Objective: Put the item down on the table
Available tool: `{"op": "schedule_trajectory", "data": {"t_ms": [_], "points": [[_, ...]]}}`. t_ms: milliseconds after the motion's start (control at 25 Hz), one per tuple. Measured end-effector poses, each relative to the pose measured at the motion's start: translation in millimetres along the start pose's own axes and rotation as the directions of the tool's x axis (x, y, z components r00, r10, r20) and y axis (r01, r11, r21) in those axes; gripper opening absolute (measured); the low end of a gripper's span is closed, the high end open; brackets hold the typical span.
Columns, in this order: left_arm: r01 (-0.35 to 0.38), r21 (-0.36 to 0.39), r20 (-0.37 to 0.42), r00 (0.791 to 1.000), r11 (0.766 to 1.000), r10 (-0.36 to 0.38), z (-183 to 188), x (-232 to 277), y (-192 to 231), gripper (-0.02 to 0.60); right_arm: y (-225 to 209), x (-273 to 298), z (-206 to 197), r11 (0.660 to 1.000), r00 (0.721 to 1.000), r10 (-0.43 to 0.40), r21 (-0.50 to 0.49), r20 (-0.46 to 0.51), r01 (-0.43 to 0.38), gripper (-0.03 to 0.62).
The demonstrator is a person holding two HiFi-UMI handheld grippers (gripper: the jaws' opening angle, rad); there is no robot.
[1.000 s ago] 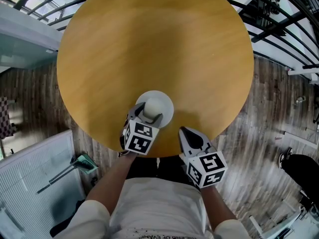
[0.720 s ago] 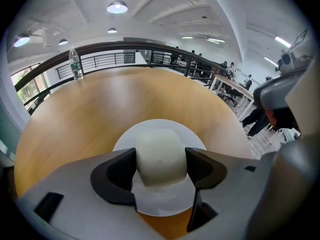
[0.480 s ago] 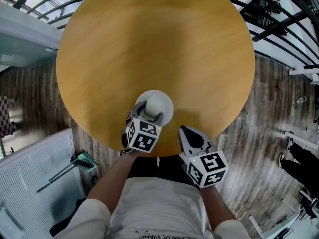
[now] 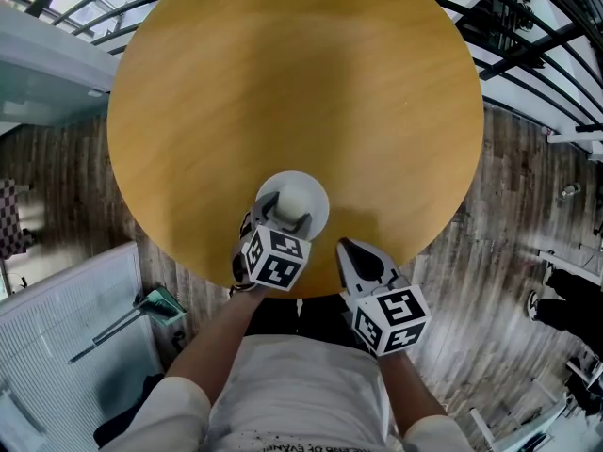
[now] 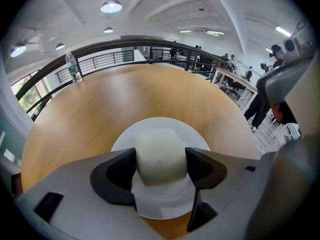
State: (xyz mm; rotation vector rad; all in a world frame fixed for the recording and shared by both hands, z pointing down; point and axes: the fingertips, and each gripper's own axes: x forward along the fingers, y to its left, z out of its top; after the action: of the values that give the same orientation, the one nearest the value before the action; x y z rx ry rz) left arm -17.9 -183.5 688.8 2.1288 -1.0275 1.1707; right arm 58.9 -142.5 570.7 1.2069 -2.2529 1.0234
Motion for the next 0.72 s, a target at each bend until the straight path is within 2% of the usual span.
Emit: {"op": "schedule_trajectory", "data": {"t_ms": [320,600,720], "points": [[-0.008,0.012,-0.025,1.000,1.000,0.008,0.9,0.6,-2.3,0.319,-1.2,-2.3,2.9,1.000,1.000,0.003,0.002,0.009,-0.003,0.025],[-0.006,0.027,-0.013,1.000,1.000,0.006,1.5,-1.3,-0.2,0.319,-0.4,-3.5,1.6,1.000,1.000,0.002,-0.001,0.010,-0.002,0.025],[-0.004,0.022,0.015,1.000,1.000,0.004,9.5,-7.7,-0.9,0.322,-1.2,-5.4,3.2,1.000,1.000,0.004,-0.004,0.012,-0.004,0.025]]}}
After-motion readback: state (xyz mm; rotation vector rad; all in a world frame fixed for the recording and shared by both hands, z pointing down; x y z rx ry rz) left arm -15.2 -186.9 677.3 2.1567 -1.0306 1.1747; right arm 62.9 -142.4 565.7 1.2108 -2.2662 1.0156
